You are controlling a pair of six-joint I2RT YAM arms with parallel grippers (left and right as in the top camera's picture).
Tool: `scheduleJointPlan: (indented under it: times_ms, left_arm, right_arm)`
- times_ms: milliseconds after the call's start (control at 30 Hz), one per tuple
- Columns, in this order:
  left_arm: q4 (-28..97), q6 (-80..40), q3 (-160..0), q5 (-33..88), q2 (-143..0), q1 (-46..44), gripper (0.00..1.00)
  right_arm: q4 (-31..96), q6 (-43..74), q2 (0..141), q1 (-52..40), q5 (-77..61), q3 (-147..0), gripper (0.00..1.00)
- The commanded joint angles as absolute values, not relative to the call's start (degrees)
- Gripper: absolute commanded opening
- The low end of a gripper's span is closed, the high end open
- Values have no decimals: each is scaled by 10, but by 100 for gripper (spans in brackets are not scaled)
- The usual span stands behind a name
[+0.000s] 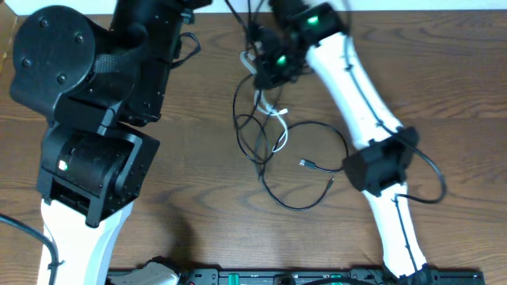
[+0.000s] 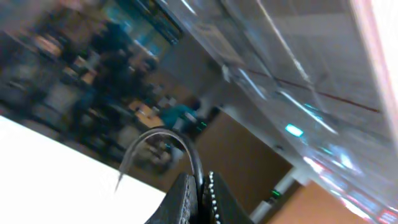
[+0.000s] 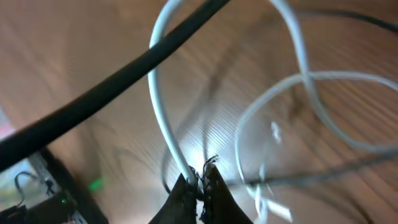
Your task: Untangle cables
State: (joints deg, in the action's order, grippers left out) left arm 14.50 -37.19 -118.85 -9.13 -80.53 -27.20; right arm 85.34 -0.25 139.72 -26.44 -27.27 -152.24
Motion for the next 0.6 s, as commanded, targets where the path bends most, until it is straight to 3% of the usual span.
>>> scheduleJointPlan:
  times_ms: [0,167,567]
  left_arm:
    - [159,-314,-1195,-158,-792,-246,7]
    - [226,-296,-1195,-163,-791,-191,7]
    - [318,-283,-1195,-239,-791,17,7]
  right_arm:
    - [901,79,1295,-214,-143,-1529,1]
    - [959,154,1255,-142,-60,-1529,1]
    - [973,151,1231,74,-137,-1528,1]
